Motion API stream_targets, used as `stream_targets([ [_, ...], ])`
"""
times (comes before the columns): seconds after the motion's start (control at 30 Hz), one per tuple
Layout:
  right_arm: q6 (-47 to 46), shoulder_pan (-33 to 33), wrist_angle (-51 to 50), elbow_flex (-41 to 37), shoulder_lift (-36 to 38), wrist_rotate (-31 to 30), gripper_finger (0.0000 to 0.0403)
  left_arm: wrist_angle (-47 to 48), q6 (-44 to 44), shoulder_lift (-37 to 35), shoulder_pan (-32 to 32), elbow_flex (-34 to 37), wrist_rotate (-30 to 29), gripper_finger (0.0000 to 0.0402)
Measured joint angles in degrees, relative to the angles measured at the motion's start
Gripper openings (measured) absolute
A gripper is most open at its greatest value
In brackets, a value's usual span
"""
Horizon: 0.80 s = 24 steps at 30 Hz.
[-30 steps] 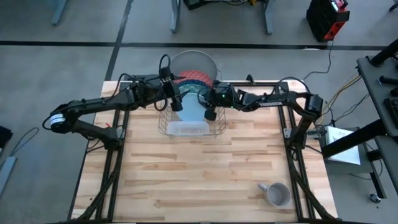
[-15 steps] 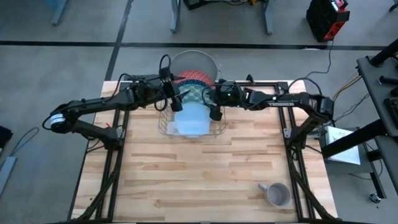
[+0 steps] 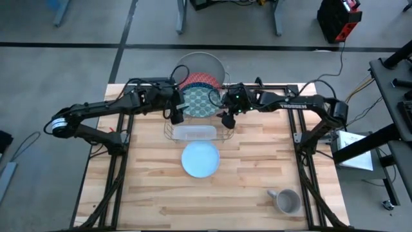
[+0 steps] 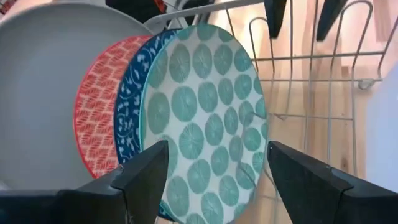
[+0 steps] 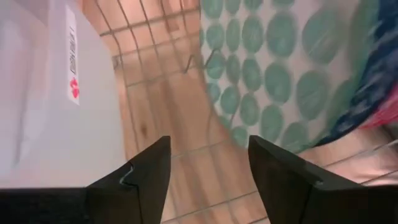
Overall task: Sort dishes
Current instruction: Put the white plate into the dish rack
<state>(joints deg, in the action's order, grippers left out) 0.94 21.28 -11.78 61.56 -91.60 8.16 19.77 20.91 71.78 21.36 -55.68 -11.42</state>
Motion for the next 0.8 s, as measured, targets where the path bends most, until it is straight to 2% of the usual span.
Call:
stream_targets([
  [0.2, 3.3, -0.3, -2.7, 0.0, 7.6, -0.8, 0.0188, 1.9, 1.0, -1.2, -0.1, -0.6, 2.9, 0.0242],
  [0.37, -2.5, -2.1, -10.4, -0.2, 14.6, -0.7, 0.0172, 8.4, 0.9, -2.5, -2.8, -3.7, 4.5, 0.0231],
  [0.5, -10.2, -5.5, -12.1, -3.4, 18.3, -0.7, 0.0158, 11.9, 1.6, -2.5, -8.5, -4.8, 4.5, 0.0216],
  [0.63, -19.2, -9.7, -11.9, -7.5, 20.9, -0.6, 0.0145, 13.6, 1.5, -2.5, -16.4, -4.7, 3.8, 0.0161],
  [0.8, -29.5, -15.4, -9.6, -13.0, 20.9, -1.0, 0.0131, 18.0, -4.7, -2.5, -25.8, -4.5, 1.9, 0.0053],
])
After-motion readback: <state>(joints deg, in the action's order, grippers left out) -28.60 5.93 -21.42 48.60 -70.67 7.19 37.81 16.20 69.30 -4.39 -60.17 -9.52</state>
